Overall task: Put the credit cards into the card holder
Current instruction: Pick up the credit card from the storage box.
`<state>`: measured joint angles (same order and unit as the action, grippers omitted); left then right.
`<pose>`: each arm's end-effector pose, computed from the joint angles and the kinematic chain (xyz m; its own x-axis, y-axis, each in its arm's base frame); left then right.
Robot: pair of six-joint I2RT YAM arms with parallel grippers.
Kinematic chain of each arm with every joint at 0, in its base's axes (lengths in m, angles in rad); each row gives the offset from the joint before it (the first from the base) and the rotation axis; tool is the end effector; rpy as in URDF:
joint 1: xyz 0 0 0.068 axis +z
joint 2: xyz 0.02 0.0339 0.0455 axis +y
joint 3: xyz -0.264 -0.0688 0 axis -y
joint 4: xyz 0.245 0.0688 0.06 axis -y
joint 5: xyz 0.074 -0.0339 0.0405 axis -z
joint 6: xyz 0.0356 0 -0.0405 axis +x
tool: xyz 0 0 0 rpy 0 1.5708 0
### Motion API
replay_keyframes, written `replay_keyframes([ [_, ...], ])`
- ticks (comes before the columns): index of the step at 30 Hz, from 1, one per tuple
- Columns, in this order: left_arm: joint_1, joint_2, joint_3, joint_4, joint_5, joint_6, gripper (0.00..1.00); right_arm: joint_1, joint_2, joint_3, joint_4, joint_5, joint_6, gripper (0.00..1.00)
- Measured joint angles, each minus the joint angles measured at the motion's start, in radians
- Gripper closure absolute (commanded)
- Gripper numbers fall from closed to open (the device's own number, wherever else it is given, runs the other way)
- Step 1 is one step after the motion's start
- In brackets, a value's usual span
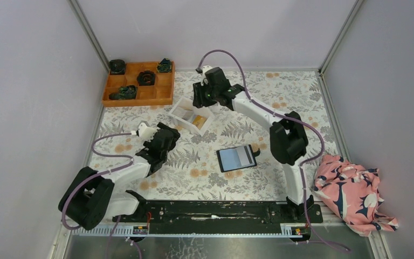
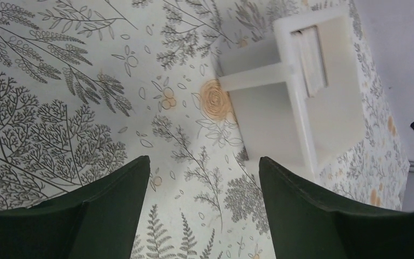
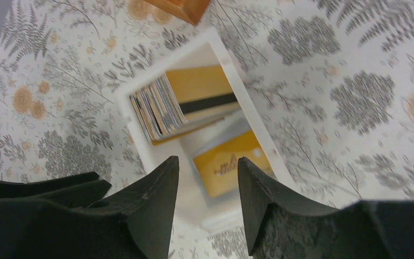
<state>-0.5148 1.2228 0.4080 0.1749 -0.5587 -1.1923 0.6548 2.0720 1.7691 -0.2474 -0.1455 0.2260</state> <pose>0.2054 -0.0945 0.1624 -0.2361 -0.7717 -0.5905 -0.4654 0.6233 -0.6284 0.3869 0.3035 0.2721 -0.5612 -0.1514 -0.8137 -0.5898 0.7628 0.2649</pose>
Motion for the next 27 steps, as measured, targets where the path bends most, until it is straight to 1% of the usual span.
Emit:
replay_keyframes([
  [4, 0.057, 0.071, -0.003, 0.053, 0.051, -0.024, 0.21, 0.008, 0.124, 0.159, -0.026, -0.041, -0.019, 0.48],
  [8, 0.100, 0.134, -0.003, 0.099, 0.091, -0.038, 0.22, 0.012, 0.211, 0.262, -0.034, -0.085, -0.029, 0.48],
  [17, 0.151, 0.264, 0.041, 0.217, 0.160, -0.060, 0.21, 0.013, 0.362, 0.395, -0.056, -0.168, -0.041, 0.48],
  [27, 0.182, 0.347, 0.111, 0.245, 0.202, -0.068, 0.20, 0.014, 0.454, 0.497, -0.071, -0.211, -0.052, 0.49],
])
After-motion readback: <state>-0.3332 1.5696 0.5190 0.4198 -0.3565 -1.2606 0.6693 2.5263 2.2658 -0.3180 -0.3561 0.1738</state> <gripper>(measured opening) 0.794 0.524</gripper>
